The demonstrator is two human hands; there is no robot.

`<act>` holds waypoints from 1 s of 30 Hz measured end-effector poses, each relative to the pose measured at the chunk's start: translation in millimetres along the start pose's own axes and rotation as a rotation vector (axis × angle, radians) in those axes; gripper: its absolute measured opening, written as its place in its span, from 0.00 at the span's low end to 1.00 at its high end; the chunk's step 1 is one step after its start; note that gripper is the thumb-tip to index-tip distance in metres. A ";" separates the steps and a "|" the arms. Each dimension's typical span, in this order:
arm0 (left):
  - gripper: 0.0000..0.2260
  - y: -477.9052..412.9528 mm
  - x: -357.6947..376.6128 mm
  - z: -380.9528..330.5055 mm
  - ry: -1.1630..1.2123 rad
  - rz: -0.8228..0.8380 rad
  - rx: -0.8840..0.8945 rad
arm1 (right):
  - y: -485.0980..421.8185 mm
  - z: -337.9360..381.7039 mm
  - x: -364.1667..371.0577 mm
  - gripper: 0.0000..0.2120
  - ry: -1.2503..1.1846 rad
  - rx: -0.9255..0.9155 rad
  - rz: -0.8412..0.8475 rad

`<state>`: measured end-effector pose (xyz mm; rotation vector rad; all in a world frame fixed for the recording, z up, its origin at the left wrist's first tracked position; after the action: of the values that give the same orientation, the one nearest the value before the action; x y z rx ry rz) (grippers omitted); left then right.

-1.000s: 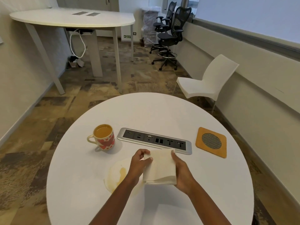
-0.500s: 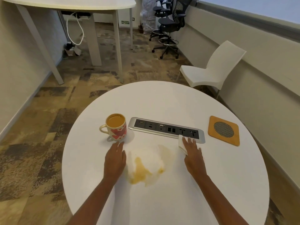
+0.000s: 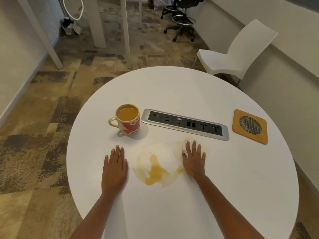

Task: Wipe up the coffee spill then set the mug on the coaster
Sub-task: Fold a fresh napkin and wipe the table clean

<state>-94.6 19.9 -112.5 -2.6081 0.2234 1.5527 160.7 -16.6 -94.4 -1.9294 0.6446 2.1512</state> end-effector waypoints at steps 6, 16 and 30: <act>0.23 0.0 1.7 1.3 0.019 -0.014 -0.007 | -17.7 52.1 -0.9 0.30 -0.041 -0.233 0.101; 0.26 -1.5 8.8 8.3 0.087 -0.039 0.015 | 4.8 95.5 9.4 0.38 0.034 -0.534 0.163; 0.32 3.5 2.3 6.4 0.309 -0.090 -0.012 | 18.9 82.7 6.8 0.25 0.218 -1.241 0.237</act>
<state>-99.6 17.3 -117.6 -2.8145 0.1175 1.1222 77.5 1.2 -92.0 -2.7050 -0.7147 2.8250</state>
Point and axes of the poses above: each hand's wrist, its own y-axis away from the middle knuckle, its own x-axis out of the palm, z = x × y, the point moved 1 cm from there along -y, towards the middle knuckle, and after that the axes turned 11 degrees about y, right-handed, at the moved point
